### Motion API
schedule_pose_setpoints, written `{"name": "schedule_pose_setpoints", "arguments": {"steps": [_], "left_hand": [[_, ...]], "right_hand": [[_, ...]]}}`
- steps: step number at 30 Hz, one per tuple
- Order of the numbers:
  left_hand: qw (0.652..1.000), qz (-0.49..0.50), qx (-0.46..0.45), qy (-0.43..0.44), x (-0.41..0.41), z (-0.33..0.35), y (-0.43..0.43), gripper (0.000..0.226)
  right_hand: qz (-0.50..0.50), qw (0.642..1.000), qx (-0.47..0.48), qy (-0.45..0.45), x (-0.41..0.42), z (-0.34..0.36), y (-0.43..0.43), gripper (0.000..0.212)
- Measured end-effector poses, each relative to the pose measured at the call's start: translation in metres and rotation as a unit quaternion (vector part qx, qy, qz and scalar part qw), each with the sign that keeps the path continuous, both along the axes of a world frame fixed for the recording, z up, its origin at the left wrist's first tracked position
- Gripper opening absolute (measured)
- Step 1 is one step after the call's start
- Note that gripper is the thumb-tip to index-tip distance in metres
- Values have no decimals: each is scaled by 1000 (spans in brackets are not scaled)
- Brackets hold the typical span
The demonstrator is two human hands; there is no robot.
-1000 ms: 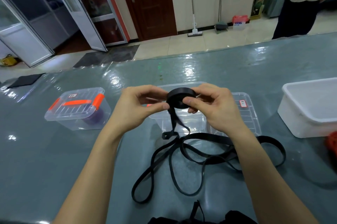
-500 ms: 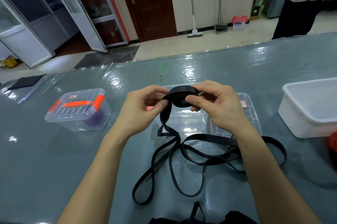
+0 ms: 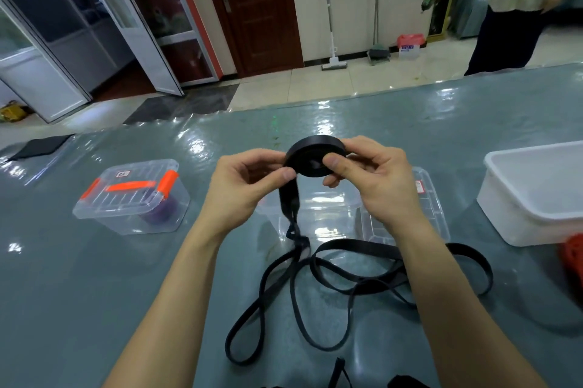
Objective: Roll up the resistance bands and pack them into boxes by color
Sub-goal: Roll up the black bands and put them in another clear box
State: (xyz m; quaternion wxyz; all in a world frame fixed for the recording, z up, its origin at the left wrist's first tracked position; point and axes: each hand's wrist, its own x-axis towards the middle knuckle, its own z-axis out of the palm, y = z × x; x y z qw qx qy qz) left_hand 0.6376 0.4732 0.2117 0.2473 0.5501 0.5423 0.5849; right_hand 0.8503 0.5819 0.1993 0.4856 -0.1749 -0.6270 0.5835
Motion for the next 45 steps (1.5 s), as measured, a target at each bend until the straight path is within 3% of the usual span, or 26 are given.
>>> {"name": "schedule_pose_setpoints", "arguments": {"steps": [4, 7, 10, 14, 16, 20, 26, 28, 30, 32, 35, 40, 43, 45], "left_hand": [[994, 34, 99, -38, -3, 59, 10, 15], [986, 61, 154, 9, -16, 112, 10, 19], [981, 90, 155, 78, -36, 159, 2, 26], [981, 90, 164, 49, -52, 208, -13, 31], [975, 97, 194, 40, -53, 224, -20, 35], [983, 85, 159, 20, -59, 223, -35, 30], [982, 101, 79, -141, -69, 162, -48, 37], [979, 90, 53, -176, -76, 145, -52, 36], [984, 85, 26, -151, -84, 135, -59, 37], [992, 91, 5, -92, -93, 131, -69, 31], [994, 107, -31, 23, -108, 128, -83, 22], [970, 73, -97, 210, -120, 108, -93, 10], [970, 57, -88, 218, -118, 77, -100, 9], [973, 45, -73, 214, -116, 55, -101, 10]], "right_hand": [[30, 997, -23, 71, -31, 48, 7, 19], [63, 991, -7, 114, -58, 100, 15, 15], [85, 986, 22, 144, -83, 144, 17, 15], [126, 976, 31, 174, -111, 189, 8, 35], [147, 971, 29, 187, -120, 206, 2, 35], [144, 972, 9, 183, -129, 208, -16, 31], [124, 968, -140, 169, -144, 153, -56, 19], [134, 964, -171, 151, -148, 133, -67, 20], [148, 969, -166, 110, -148, 117, -73, 20], [146, 983, -108, 33, -144, 109, -72, 25], [66, 989, 32, -130, -139, 105, -61, 43], [55, 950, 164, -259, -142, 90, -66, 10], [42, 925, 206, -316, -136, 66, -77, 9], [37, 934, 180, -307, -132, 51, -83, 13]]}}
